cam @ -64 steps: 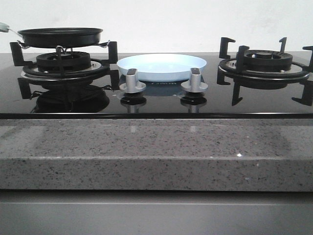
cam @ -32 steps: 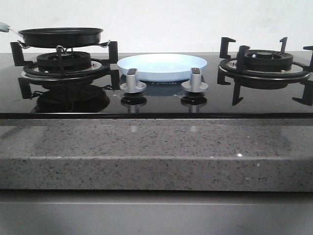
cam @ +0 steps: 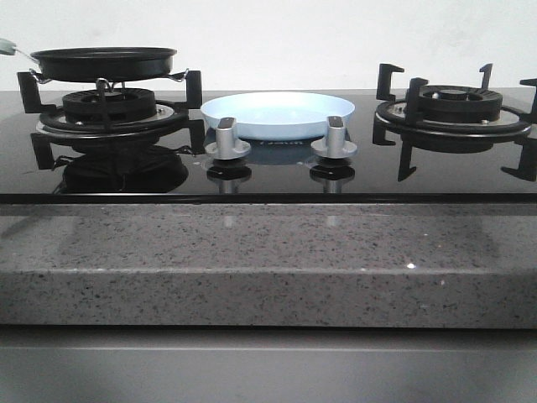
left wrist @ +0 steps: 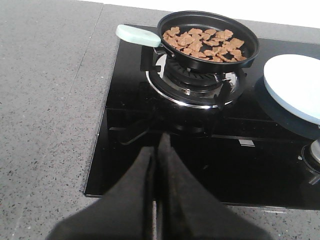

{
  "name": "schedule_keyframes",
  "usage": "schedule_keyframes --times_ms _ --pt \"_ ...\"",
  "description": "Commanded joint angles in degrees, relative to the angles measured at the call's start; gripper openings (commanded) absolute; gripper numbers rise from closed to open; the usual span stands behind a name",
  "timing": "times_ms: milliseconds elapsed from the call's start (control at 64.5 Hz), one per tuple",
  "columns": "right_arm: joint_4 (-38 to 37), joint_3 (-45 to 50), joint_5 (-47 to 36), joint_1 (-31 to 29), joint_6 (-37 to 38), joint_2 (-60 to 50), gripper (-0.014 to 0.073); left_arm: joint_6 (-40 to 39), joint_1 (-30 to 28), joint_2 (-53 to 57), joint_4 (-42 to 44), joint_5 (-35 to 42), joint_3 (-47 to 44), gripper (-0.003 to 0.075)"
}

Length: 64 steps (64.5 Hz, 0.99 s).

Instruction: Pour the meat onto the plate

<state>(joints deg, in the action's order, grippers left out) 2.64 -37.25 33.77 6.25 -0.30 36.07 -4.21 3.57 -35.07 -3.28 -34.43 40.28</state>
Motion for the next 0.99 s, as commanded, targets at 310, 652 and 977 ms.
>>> schedule_keyframes --times_ms 310,652,977 --pt "-0.50 -1.95 -3.54 0.21 -0.36 0.46 0.0435 -0.35 0.30 -0.42 -0.01 4.38 1.91 0.0567" --pt "-0.45 -1.95 -4.16 0.21 -0.36 0.46 0.0435 -0.35 0.30 -0.42 -0.01 4.61 1.91 0.0566" --pt "4.40 -9.58 2.25 0.21 -0.94 5.97 0.0435 -0.35 0.30 -0.42 -0.01 4.61 1.91 0.0566"
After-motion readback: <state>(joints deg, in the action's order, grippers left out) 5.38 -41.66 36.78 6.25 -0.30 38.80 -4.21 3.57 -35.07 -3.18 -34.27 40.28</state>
